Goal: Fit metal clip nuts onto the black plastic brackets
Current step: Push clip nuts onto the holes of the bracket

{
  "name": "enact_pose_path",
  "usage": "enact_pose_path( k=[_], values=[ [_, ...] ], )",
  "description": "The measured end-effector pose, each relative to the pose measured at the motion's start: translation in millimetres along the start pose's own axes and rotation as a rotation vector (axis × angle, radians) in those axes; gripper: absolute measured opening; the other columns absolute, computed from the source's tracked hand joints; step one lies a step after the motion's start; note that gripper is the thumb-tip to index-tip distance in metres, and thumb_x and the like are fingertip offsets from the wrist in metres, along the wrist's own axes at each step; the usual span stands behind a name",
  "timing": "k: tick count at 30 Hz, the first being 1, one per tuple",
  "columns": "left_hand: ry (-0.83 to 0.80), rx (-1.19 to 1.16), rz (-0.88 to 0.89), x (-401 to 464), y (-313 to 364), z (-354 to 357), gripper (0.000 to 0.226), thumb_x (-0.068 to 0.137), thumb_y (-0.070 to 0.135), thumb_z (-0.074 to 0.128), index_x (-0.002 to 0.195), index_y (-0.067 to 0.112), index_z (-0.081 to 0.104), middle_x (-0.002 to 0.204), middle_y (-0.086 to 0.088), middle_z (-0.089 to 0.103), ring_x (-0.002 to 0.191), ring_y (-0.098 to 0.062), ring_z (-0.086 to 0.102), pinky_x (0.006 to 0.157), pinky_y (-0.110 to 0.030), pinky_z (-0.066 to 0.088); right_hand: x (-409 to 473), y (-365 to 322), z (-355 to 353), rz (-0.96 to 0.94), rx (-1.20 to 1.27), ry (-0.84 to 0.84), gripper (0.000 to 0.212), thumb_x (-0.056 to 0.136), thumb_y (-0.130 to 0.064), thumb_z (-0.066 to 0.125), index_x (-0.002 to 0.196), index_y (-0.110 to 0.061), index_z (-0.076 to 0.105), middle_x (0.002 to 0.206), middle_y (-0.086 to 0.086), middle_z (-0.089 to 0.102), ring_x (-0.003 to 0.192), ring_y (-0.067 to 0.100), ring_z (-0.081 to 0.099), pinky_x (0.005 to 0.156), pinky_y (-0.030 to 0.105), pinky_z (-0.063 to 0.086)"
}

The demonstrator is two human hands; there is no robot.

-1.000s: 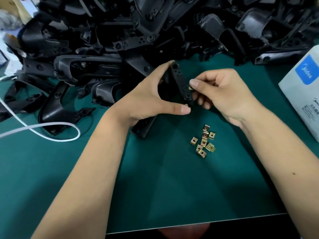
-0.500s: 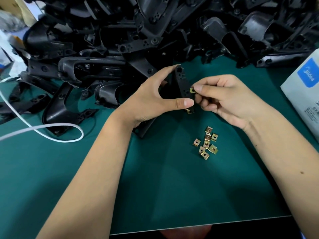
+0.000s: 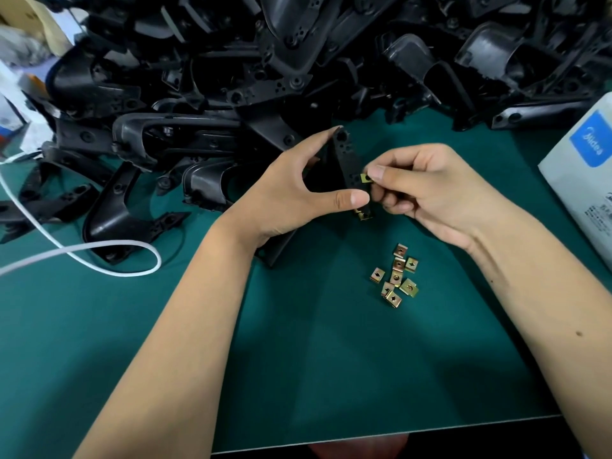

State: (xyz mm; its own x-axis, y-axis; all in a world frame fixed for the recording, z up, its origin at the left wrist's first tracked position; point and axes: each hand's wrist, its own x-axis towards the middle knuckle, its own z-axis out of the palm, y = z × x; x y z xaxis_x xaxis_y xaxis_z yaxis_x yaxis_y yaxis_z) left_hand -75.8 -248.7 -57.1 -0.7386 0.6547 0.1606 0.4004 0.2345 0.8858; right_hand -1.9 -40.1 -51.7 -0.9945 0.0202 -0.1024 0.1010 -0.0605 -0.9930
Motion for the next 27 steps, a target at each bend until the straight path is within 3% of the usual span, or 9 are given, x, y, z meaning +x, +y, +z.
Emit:
enact_pose_path(
  k=[8, 13, 20, 27],
  values=[
    [0.008, 0.065, -0.008, -1.5, 5.0, 0.5, 0.092, 0.079, 0.037, 0.089, 0.157, 0.02, 0.042, 0.149, 0.014, 0.056, 0.14, 0.002, 0.047, 0.122, -0.032, 0.035, -1.0, 1.8, 2.2, 0.041, -0.035, 0.006, 0.011, 0.096, -0.007, 0.069, 0.088, -0.006, 0.077, 0.072, 0.009, 0.067, 0.06, 0.011, 0.054, 0.047, 0.016, 0.041],
    [0.036, 0.09, -0.016, -3.5, 6.5, 1.0, 0.095, 0.078, 0.037, 0.089, 0.157, 0.019, 0.041, 0.15, 0.019, 0.052, 0.14, 0.01, 0.041, 0.12, -0.019, 0.031, -0.5, 2.3, 0.0, 0.099, -0.061, 0.011, 0.014, 0.092, -0.02, 0.074, 0.084, -0.009, 0.079, 0.07, 0.009, 0.066, 0.057, 0.01, 0.052, 0.043, 0.015, 0.039],
    [0.018, 0.13, -0.048, -2.1, 7.9, 3.9, 0.105, 0.076, 0.043, 0.089, 0.161, 0.018, 0.033, 0.161, 0.009, 0.043, 0.15, 0.0, 0.033, 0.126, -0.033, 0.027, 0.9, 3.3, -1.9, 0.05, -0.081, 0.054, 0.012, 0.089, -0.016, 0.077, 0.082, -0.007, 0.076, 0.062, 0.006, 0.061, 0.052, 0.01, 0.046, 0.042, 0.014, 0.035],
    [0.031, 0.248, -0.089, 0.1, 9.6, 10.4, 0.116, 0.066, 0.058, 0.089, 0.162, 0.032, 0.03, 0.161, 0.002, 0.042, 0.152, -0.009, 0.031, 0.126, -0.032, 0.026, 3.1, 8.4, 1.2, 0.007, -0.143, 0.011, 0.021, 0.089, -0.017, 0.078, 0.069, -0.012, 0.077, 0.059, 0.008, 0.059, 0.048, 0.01, 0.044, 0.039, 0.015, 0.032]
  ],
)
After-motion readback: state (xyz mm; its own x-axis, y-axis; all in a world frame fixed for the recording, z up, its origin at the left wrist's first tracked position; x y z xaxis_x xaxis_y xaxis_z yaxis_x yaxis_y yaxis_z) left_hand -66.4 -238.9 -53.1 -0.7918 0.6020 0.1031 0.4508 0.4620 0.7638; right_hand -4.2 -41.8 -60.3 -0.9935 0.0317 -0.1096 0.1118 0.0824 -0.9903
